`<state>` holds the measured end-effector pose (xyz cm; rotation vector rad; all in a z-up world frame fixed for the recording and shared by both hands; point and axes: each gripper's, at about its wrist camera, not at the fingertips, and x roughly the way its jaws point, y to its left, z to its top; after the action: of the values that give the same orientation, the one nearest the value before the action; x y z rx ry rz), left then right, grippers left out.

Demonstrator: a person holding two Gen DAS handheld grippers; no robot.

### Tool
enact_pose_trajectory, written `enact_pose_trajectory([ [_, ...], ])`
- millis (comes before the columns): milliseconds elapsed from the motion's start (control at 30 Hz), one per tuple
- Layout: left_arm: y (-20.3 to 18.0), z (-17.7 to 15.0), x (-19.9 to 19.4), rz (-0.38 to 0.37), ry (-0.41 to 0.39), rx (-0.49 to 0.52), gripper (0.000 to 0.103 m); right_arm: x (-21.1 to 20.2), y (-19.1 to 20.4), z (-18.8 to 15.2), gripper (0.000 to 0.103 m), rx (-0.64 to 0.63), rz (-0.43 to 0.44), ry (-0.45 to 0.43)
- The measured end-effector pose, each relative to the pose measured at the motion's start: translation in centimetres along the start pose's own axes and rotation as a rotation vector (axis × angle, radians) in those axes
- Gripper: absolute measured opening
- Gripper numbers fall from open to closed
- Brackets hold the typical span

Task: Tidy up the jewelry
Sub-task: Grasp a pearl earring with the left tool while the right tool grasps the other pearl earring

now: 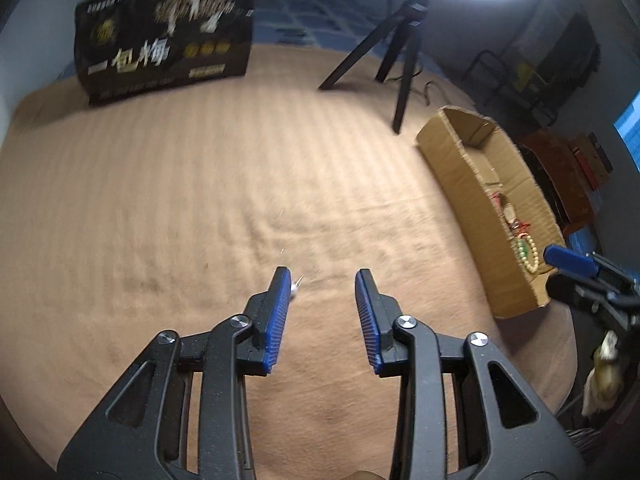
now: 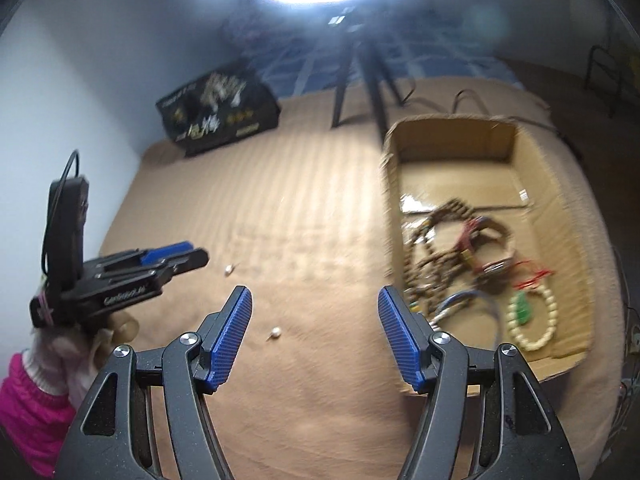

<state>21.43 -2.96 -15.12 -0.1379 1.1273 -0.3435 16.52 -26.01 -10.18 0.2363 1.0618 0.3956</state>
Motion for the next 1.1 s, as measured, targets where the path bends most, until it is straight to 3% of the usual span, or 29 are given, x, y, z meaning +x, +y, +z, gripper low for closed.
enact_pose_trajectory([
  [67,0.2,-0.2,0.6,0.005,0.02,0.001,0.026,1.0,0.7,-0.3,0.064,-0.014,0.015,0.031],
  [333,0.6,-0.4,2.1,0.012,0.05,-0.015,0.021,4.7,2.5,-1.4,0.039,-0.016,0.062,0.15],
  [700,1.0,0.0,4.1,0.051,0.073,-0.02,0.02,7.1,4.3,-1.9,0.028,-0.033,0.046,0.201],
  [1100,0.6,0.2,5.4,0.075,0.094,-0.015,0.02,9.1,3.6,-1.4,0.024,-0.029,0.029,0.248],
])
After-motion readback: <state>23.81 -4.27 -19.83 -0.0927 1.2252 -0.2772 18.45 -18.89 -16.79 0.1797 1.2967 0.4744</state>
